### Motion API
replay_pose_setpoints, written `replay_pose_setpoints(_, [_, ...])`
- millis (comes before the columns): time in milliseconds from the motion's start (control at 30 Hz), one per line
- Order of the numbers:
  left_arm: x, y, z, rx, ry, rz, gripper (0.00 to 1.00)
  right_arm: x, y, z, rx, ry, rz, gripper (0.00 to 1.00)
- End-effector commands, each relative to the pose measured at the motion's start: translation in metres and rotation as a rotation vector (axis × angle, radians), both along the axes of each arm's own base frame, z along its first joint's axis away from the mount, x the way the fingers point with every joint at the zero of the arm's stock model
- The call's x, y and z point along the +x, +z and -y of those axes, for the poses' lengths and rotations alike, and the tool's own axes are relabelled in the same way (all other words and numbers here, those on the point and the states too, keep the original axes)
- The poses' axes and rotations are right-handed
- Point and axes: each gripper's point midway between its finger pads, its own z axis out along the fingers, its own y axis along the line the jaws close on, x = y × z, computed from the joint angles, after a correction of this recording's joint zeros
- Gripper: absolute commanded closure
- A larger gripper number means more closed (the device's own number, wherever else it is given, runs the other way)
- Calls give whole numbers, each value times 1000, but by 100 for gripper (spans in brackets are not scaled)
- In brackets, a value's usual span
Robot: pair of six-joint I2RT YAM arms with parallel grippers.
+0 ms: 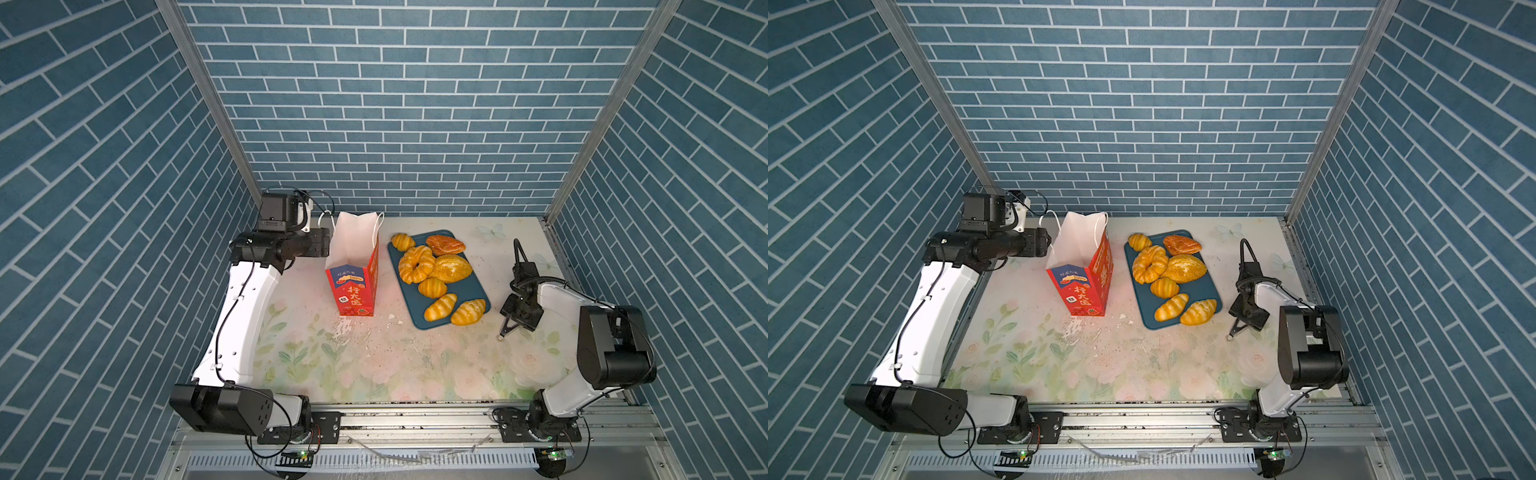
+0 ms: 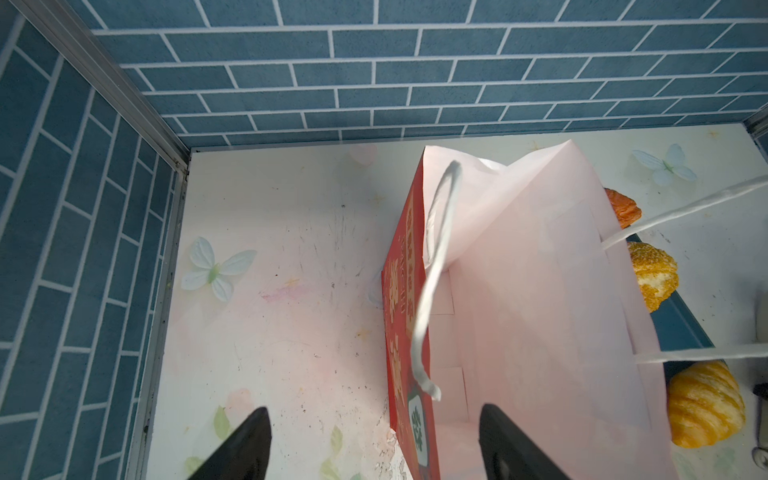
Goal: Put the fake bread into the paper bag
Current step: 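Close the right gripper on the tongs' handle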
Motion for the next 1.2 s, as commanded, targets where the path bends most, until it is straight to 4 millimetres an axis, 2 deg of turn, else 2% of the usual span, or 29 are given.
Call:
replay_pose_setpoints(0, [1, 4, 0, -22, 6, 10, 20, 17, -1, 4, -66, 184, -18, 40])
replay_pose_setpoints(233, [0, 3, 0, -23, 4, 18, 20, 35, -3, 1, -68, 330, -16, 41])
replay_pose_setpoints(267, [0, 3, 0, -23, 2, 18, 20, 36, -2, 1, -59, 331, -13, 39])
replay_pose_setpoints(333, [0, 2, 0, -25, 1, 14, 20, 38, -1, 2, -49, 321, -22, 28])
replay_pose_setpoints(433, [0, 4, 1, -28, -2, 19, 20, 38, 2, 1, -36, 301, -18, 19])
replay_pose_setpoints(533, [-1, 7, 0, -27, -3, 28, 20, 32, 6, 3, -32, 240, -25, 15])
replay_pose_setpoints(733, [-3, 8, 0, -28, -2, 37, 20, 20, 5, 0, 15, 127, -29, 15])
replay_pose_setpoints(933, [-3, 7, 1, -32, -5, 39, 20, 24, -1, -1, 22, 115, -16, 17])
replay_pose_setpoints(1167, [-3, 7, 1, -33, -6, 45, 20, 32, -4, -4, 27, 142, 1, 23])
